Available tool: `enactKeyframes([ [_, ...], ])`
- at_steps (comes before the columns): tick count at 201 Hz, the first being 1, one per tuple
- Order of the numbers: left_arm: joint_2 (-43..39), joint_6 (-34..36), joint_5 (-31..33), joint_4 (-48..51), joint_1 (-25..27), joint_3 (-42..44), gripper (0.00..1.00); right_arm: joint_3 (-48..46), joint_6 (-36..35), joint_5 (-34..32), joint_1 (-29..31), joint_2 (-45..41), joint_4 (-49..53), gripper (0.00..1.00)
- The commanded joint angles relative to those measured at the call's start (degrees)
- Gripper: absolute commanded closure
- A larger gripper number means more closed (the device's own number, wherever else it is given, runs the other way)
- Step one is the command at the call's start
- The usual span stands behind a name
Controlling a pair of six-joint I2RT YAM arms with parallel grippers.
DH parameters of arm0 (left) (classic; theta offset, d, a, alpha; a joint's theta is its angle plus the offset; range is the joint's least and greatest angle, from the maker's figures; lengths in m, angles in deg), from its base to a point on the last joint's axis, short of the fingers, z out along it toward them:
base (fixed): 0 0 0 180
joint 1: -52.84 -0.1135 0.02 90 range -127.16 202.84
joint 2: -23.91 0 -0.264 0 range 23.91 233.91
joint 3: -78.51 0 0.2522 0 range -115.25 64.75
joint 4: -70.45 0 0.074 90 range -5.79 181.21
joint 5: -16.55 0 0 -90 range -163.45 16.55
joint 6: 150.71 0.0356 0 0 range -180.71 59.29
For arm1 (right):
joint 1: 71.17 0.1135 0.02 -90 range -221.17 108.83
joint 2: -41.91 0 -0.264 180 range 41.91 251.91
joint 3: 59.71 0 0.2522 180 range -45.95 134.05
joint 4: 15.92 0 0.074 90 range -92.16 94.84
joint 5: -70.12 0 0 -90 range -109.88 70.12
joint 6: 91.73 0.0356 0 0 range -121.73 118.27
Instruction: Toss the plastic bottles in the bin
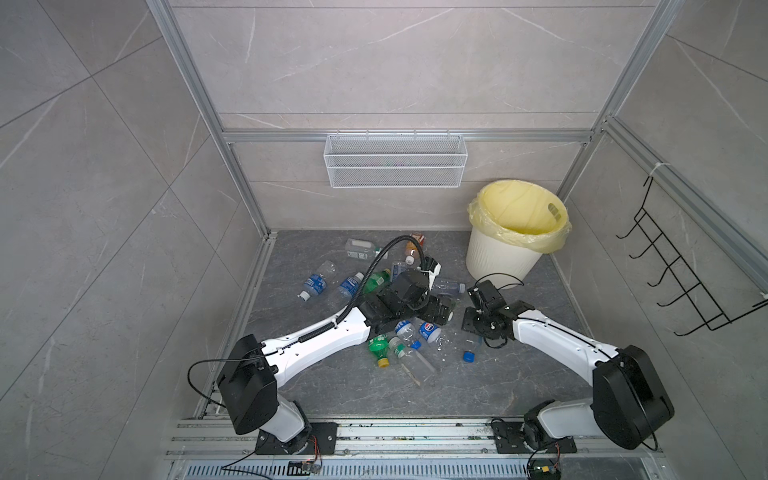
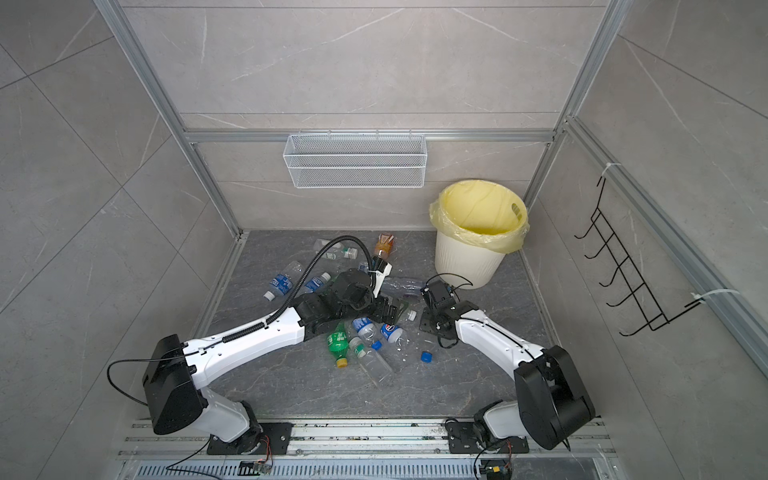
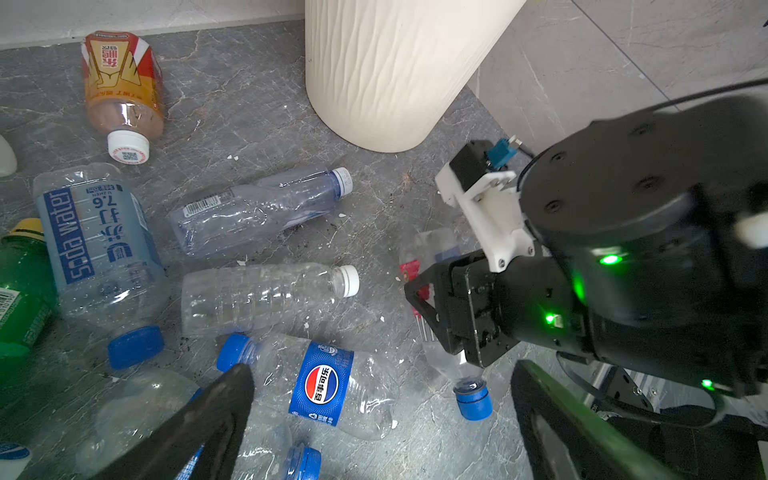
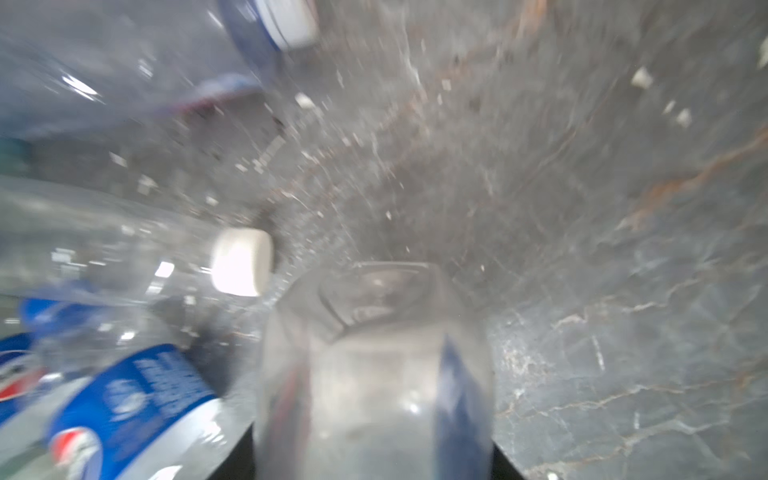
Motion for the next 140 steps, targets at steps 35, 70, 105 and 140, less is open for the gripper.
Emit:
enactKeyframes([
  [35,-3.3,6.8,2.2,-0.3,0.0,-6.3,0.00,14.5,-6.9,-6.2,0.3,-6.1,9.9,0.48],
  [70,-2.4,12.5,2.0,0.3,0.1,-12.2,0.00,26.6,-11.1,-10.9,0.3,-7.0,13.4,0.49],
  [105,-0.6,17.4,0.7,1.2,0.0,-20.1,0.00,39.8,-15.9,-15.0,0.3,-5.7,13.7,0.49],
  [140,1.4,20.2,-0.1,0.9,0.2,-26.6,0.00,53.7,-19.9,-19.2,0.3,-3.1,14.2,0.51],
])
